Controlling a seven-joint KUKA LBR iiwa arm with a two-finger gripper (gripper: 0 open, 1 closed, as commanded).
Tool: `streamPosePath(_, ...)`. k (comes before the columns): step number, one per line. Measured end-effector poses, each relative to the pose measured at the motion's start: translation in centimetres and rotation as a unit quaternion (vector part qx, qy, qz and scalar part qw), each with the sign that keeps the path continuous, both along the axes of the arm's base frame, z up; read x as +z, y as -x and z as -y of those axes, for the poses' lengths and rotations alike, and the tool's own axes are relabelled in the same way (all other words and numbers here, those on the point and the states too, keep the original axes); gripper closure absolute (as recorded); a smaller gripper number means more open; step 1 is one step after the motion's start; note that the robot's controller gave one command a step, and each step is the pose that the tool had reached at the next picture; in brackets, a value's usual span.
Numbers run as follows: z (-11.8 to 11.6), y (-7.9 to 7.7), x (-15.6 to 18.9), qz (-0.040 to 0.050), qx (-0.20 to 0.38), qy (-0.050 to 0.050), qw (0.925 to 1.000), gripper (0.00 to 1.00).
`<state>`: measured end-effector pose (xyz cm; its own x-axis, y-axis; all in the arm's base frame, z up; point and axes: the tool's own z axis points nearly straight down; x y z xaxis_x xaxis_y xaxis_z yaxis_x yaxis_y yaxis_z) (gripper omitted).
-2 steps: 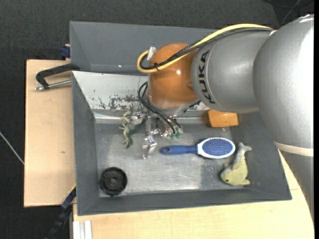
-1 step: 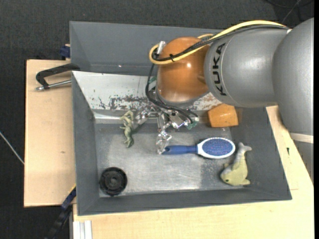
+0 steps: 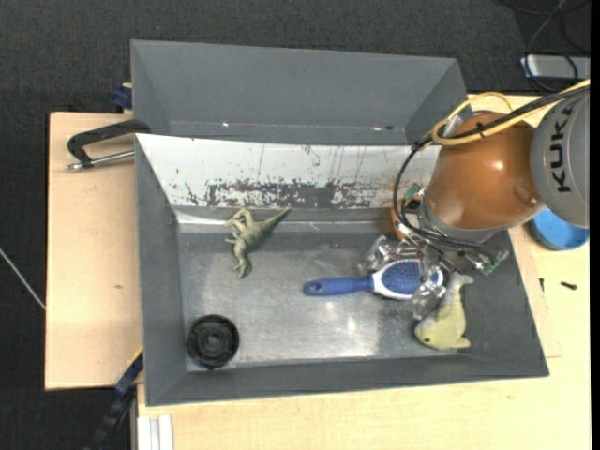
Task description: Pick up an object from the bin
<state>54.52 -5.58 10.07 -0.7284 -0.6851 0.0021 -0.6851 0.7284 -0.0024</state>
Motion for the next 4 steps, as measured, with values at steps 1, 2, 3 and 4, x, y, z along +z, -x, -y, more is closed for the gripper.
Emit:
streamPosePath(1, 2.41, -0.73, -2.99, 0.0018, -0.014, -0.003, 0.9999, 0.0)
streamPosePath(2, 2.28, -0.85, -2.84, 0.0018, -0.015, -0.003, 0.9999, 0.0)
streamPosePath(3, 2.28, -0.95, -2.75, 0.003, -0.015, -0.003, 0.9999, 1.0)
streamPosePath(4, 2.17, -1.07, -2.49, 0.002, -0.016, -0.003, 0.9999, 1.0)
